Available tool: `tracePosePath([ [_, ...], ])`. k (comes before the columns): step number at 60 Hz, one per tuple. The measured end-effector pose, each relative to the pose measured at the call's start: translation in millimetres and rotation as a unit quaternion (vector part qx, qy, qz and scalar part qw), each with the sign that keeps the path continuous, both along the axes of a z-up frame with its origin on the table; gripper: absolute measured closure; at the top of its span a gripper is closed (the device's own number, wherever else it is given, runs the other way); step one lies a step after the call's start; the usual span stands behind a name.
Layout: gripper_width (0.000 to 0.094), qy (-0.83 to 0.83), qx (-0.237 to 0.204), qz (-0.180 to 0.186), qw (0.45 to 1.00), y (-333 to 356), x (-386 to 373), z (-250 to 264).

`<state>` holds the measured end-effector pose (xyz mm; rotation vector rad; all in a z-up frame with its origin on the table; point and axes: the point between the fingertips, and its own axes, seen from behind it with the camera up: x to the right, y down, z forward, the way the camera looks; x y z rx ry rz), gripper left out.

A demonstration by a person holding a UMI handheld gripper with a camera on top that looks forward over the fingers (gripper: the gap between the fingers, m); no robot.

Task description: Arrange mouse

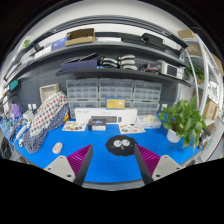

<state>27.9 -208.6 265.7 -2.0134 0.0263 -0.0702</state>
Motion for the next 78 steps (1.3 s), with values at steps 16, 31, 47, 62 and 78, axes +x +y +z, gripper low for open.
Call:
tracePosePath([
  [16,0.01,0.032,-0.061,0.032,0.997,-14.1,-84.0,-140.5],
  [31,0.0097,0.051,-0.149,0.101,0.982,-4.2,-225.2,-241.6],
  [47,0.0096,0.046,-0.164,0.13,0.977,78.7,-330.8,-266.0],
  [62,0.0125,0.034,-0.166,0.105,0.98,165.1,-355.0,-275.0],
  [78,0.039,0.017,-0.181,0.093,0.979,203.2,-351.4,-285.2],
])
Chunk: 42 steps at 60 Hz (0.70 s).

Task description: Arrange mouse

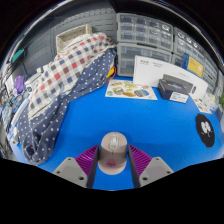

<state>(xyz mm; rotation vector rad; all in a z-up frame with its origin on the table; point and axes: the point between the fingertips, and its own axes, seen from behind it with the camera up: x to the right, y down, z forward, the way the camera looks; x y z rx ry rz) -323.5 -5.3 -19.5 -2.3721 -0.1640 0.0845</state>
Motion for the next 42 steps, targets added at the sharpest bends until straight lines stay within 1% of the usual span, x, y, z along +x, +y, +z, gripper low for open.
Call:
tracePosePath([
  [2,0.0454,-0.002,0.0,-0.005,1.0,1.1,2.7,-0.3],
  [4,0.0461,0.005,-0.001,-0.01,1.0,1.8,3.0,-0.6],
  [9,0.056,0.009,-0.004,-0.009,1.0,0.8,4.4,-0.6],
  [11,0.0577,0.009,-0.004,-0.007,1.0,0.6,4.7,-0.3],
  [12,0.0609,0.01,-0.005,-0.007,1.0,0.0,4.7,-0.2],
  [15,0.0643,0.008,-0.005,0.002,1.0,-0.5,4.7,-0.3],
  [19,0.0646,0.012,-0.008,0.01,1.0,-0.5,4.1,-1.3],
  [24,0.0645,0.024,-0.02,0.031,0.999,-0.3,3.4,1.2],
  [26,0.0644,0.027,-0.02,0.046,0.998,0.2,5.6,7.7],
  [29,0.0644,0.025,-0.006,0.058,0.998,3.6,19.3,29.2],
  [33,0.0645,0.031,0.026,0.076,0.996,12.9,43.3,72.9],
  [38,0.0646,0.028,0.091,0.068,0.993,34.0,93.4,141.6],
  [42,0.0643,0.024,0.131,0.063,0.989,45.8,142.6,196.0],
])
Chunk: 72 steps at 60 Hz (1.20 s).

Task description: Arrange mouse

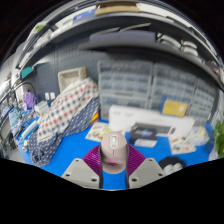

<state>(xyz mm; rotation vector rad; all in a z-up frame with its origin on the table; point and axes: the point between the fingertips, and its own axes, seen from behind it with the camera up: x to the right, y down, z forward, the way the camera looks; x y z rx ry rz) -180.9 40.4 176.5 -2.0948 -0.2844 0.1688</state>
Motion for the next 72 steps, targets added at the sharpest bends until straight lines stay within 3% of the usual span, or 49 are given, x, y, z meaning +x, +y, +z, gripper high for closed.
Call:
tracePosePath([
  [8,0.0642,-0.017,0.059,-0.022,0.998,19.1,99.1,71.1],
  [14,0.0643,-0.03,0.065,-0.046,0.996,28.6,174.4,85.8],
  [20,0.0643,-0.028,0.044,-0.077,0.996,37.4,235.5,61.4],
  [27,0.0644,-0.029,-0.008,-0.101,0.994,43.0,282.1,-3.1],
  [37,0.064,-0.017,-0.095,-0.1,0.99,36.8,290.6,-110.5],
  [48,0.0621,-0.019,-0.16,-0.095,0.982,22.4,285.3,-184.5],
  [49,0.0582,-0.019,-0.165,-0.094,0.982,20.9,284.5,-189.0],
  [54,0.0604,-0.009,-0.152,-0.103,0.983,26.0,285.5,-189.4],
  [72,0.0432,-0.007,-0.149,-0.121,0.981,29.0,284.9,-189.8],
])
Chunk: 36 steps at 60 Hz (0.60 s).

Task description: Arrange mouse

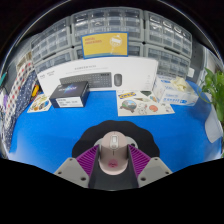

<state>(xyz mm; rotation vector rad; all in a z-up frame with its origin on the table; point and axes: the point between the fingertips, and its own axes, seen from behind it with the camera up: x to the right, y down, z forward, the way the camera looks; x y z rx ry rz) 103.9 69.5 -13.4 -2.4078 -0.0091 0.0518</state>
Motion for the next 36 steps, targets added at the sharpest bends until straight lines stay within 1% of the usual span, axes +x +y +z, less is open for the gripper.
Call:
tracePosePath([
  [2,0.0361,0.002,-0.004,0.002,1.0,-0.5,-2.8,0.3],
  [3,0.0288,0.004,-0.007,0.005,1.0,-0.8,-4.8,0.4],
  [4,0.0289,0.005,-0.011,0.007,1.0,-1.6,-6.4,0.5],
  [5,0.0245,0.004,-0.015,0.008,1.0,-2.4,-7.3,0.4],
  [6,0.0178,0.0,-0.021,0.007,1.0,-4.4,-7.1,1.3],
  [10,0.0162,-0.019,-0.024,0.009,1.0,-7.8,-6.7,11.2],
  [16,0.0167,-0.038,-0.003,0.011,0.999,-16.9,-13.5,46.4],
  [24,0.016,-0.038,0.045,0.003,0.998,-40.7,-30.6,115.6],
  [29,0.0162,-0.034,0.086,-0.01,0.996,-63.4,-43.8,163.2],
  [36,0.0159,-0.023,0.14,-0.019,0.99,-101.1,-64.8,221.0],
])
